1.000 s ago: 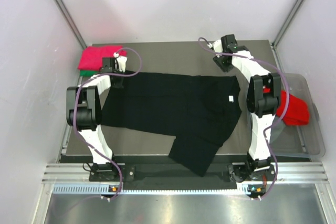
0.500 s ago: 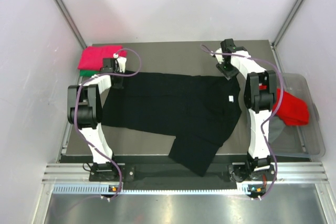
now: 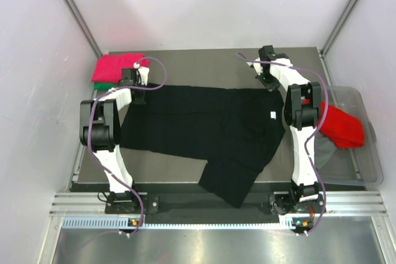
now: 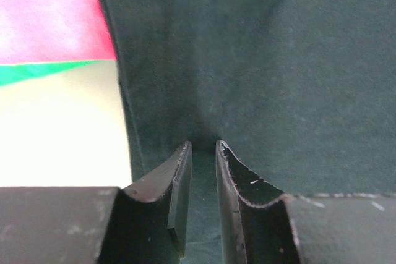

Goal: Fold and stack the t-shirts
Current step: Fold the tshirt

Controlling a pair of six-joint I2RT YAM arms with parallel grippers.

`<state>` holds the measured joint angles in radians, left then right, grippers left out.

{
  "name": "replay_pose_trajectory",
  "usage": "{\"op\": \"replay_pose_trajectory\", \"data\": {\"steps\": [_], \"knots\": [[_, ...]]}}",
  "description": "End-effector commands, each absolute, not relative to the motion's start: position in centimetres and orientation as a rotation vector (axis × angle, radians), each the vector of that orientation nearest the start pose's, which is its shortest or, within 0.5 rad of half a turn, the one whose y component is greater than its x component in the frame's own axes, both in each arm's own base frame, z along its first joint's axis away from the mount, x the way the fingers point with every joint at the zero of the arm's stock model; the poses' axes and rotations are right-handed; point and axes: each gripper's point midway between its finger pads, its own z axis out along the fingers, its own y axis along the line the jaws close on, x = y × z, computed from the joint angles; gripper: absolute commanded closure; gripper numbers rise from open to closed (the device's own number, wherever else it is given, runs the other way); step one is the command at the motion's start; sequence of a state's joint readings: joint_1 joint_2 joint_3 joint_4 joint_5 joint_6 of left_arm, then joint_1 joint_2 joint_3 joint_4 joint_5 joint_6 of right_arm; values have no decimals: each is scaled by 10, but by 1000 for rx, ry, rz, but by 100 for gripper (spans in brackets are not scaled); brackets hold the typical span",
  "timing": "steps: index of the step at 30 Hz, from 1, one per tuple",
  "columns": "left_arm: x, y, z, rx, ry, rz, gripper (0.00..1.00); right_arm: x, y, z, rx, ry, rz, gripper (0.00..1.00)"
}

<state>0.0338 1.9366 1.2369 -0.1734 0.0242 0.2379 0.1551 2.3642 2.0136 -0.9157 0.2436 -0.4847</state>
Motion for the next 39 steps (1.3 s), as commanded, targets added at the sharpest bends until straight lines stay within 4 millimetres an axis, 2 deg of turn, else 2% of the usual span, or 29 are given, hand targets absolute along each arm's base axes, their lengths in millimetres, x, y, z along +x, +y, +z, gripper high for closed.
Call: {"op": "replay_pose_trajectory", "data": {"steps": [1, 8, 12, 15, 20, 23, 25, 26, 27, 28, 29, 30, 31, 32, 33, 34, 35, 36, 37, 38, 39], "knots": [[481, 36, 23, 219, 2436, 173, 73, 532, -4, 33, -736, 2662, -526, 100], [508, 42, 20, 199, 2444, 193, 73, 554, -16, 23, -701, 2643, -576, 100], [532, 42, 18, 185, 2442, 188, 73, 570, -21, 22, -687, 2602, -612, 100], [546, 41, 20, 170, 2439, 172, 73, 581, -27, 25, -666, 2564, -631, 100], [558, 38, 32, 144, 2419, 147, 73, 601, -29, 38, -641, 2475, -653, 100], [561, 31, 51, 153, 2382, 107, 73, 611, -27, 51, -612, 2421, -657, 100], [564, 30, 73, 150, 2339, 109, 73, 616, -26, 70, -576, 2379, -656, 98], [565, 25, 82, 164, 2319, 78, 73, 615, -24, 72, -569, 2376, -641, 95], [566, 22, 100, 173, 2284, 64, 72, 616, -24, 93, -544, 2341, -632, 81], [564, 20, 110, 177, 2271, 55, 72, 614, -19, 101, -539, 2328, -614, 72], [562, 17, 119, 178, 2258, 43, 71, 607, -16, 119, -525, 2310, -598, 66], [560, 11, 144, 189, 2214, 14, 71, 606, -13, 132, -511, 2279, -588, 58], [557, 7, 155, 198, 2197, 0, 71, 602, -8, 141, -514, 2264, -582, 55], [553, 5, 165, 201, 2181, -6, 70, 591, -6, 163, -509, 2237, -582, 53], [548, 2, 193, 203, 2129, -7, 70, 587, -3, 175, -504, 2214, -578, 52], [544, -2, 203, 213, 2110, -18, 69, 582, 4, 186, -511, 2196, -569, 51], [536, -3, 224, 207, 2072, -20, 68, 570, 7, 205, -509, 2171, -563, 51], [531, -6, 232, 214, 2057, -24, 67, 563, 10, 212, -517, 2165, -557, 51], [525, -8, 233, 221, 2060, -35, 66, 551, 20, 205, -559, 2183, -528, 51], [516, -11, 244, 227, 2049, -44, 66, 540, 25, 223, -566, 2153, -504, 51], [509, -13, 244, 231, 2057, -54, 66, 530, 32, 220, -601, 2162, -471, 51]]}}
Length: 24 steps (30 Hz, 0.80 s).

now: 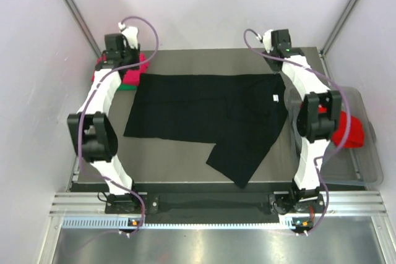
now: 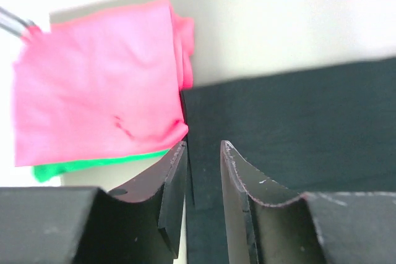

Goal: Fold and stack the t-shirts
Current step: Fold the tshirt

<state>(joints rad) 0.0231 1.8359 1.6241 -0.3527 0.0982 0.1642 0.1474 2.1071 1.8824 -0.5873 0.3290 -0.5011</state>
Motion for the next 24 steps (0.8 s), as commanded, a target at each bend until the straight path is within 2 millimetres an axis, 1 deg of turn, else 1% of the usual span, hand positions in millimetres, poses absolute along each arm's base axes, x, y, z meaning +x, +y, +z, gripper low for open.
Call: {"op": "replay_pose_trajectory", "data": {"steps": [1, 2, 3, 4, 5, 6, 7, 8, 9, 10, 11, 13, 14, 17, 20, 22, 23, 24], "knots": [[503, -17, 244, 242, 2061, -73, 66, 520, 52, 214, -674, 2158, -380, 52], [491, -19, 240, 250, 2071, -83, 66, 499, 62, 200, -762, 2176, -335, 53], [484, -21, 235, 256, 2082, -94, 66, 485, 73, 187, -845, 2192, -284, 58], [477, -23, 232, 266, 2088, -104, 66, 460, 95, 155, -979, 2224, -194, 63], [462, -28, 219, 282, 2112, -133, 66, 446, 105, 150, -1065, 2207, -174, 67], [455, -30, 213, 293, 2119, -144, 66, 437, 115, 141, -1110, 2196, -158, 70], [448, -31, 206, 301, 2132, -155, 66, 425, 133, 131, -1170, 2179, -126, 71], [434, -35, 189, 312, 2165, -180, 67, 410, 137, 115, -1207, 2198, -104, 71], [427, -37, 182, 323, 2174, -196, 67, 403, 153, 109, -1244, 2179, -50, 71], [419, -41, 173, 350, 2187, -215, 70, 397, 161, 102, -1258, 2183, -7, 70], [405, -43, 155, 361, 2227, -238, 71, 393, 168, 93, -1263, 2198, 23, 69], [392, -42, 138, 373, 2264, -241, 73, 388, 184, 87, -1290, 2189, 80, 67], [380, -42, 122, 378, 2299, -247, 74, 389, 189, 82, -1284, 2196, 93, 67], [365, -38, 102, 386, 2333, -226, 75, 388, 205, 73, -1314, 2196, 122, 66], [358, -37, 92, 379, 2343, -219, 76, 389, 216, 65, -1339, 2202, 144, 66], [355, -38, 88, 375, 2351, -230, 75, 392, 222, 64, -1352, 2198, 134, 66], [354, -38, 84, 376, 2361, -235, 75, 393, 222, 56, -1366, 2213, 128, 66], [354, -38, 83, 377, 2364, -233, 75, 393, 223, 53, -1373, 2218, 125, 66]]}}
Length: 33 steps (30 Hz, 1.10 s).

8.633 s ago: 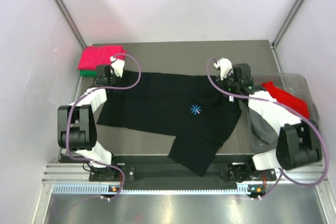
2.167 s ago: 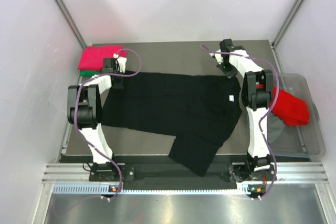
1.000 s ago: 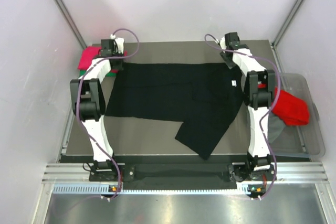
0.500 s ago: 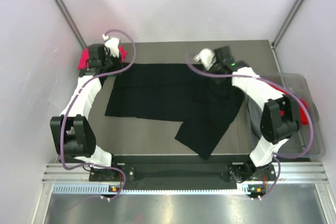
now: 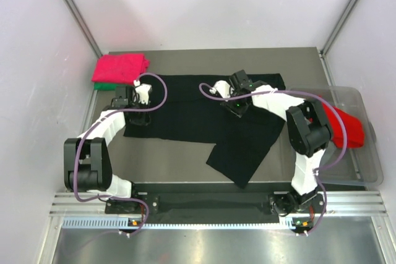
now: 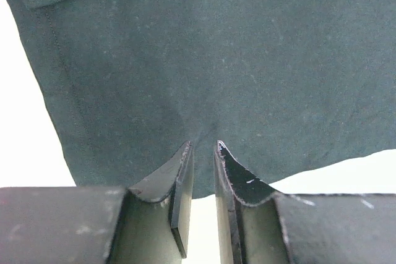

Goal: Fold and stack the t-shirts
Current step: Fold the tshirt

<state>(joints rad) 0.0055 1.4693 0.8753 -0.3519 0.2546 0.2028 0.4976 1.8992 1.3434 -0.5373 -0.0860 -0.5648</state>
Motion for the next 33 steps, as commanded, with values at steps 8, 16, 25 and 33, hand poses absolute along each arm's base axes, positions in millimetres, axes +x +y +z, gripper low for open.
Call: {"op": "replay_pose_trajectory", "data": {"steps": [8, 16, 25, 33], "knots": [[356, -34, 75, 371, 2406, -215, 76, 387, 223, 46, -1394, 2234, 127, 66], [355, -35, 75, 365, 2405, -218, 76, 381, 218, 36, -1408, 2262, 118, 66], [355, -33, 75, 363, 2407, -206, 76, 376, 222, 31, -1424, 2278, 150, 94], [356, -32, 73, 360, 2407, -201, 76, 374, 233, 58, -1416, 2209, 139, 100]]}}
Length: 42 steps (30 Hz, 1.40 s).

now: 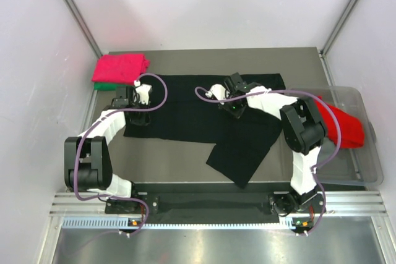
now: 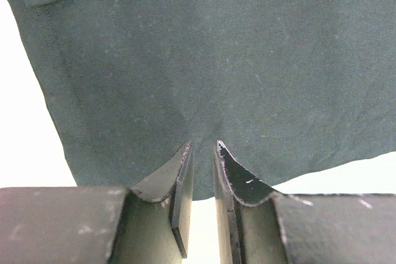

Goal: Fold and stack the t-shirts
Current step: Fold the tshirt

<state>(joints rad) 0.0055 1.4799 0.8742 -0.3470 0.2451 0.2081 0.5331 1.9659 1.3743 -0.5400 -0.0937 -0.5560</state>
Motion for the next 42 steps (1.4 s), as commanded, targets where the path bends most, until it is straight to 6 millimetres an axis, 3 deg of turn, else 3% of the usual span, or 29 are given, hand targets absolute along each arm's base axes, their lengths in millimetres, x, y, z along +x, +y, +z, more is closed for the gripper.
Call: {"op": "replay_pose_trajectory", "data": {"steps": [1, 2, 4, 6, 26, 28, 33, 36, 42], "knots": [[355, -32, 73, 358, 2409, -201, 76, 373, 234, 60, -1421, 2205, 135, 100], [355, -33, 73, 358, 2409, -202, 76, 373, 235, 61, -1412, 2208, 132, 100], [354, -33, 73, 360, 2410, -204, 76, 376, 237, 64, -1391, 2211, 124, 85], [354, -33, 74, 360, 2408, -203, 76, 375, 238, 62, -1382, 2222, 132, 80], [353, -31, 73, 360, 2412, -195, 76, 383, 250, 43, -1377, 2272, 147, 74], [352, -31, 73, 361, 2414, -194, 76, 384, 249, 41, -1376, 2277, 134, 78], [352, -31, 73, 357, 2416, -194, 76, 384, 246, 37, -1379, 2278, 106, 99], [353, -31, 73, 357, 2415, -195, 76, 381, 247, 43, -1382, 2266, 104, 100], [353, -32, 73, 358, 2413, -197, 76, 371, 261, 79, -1392, 2168, 87, 100]]}}
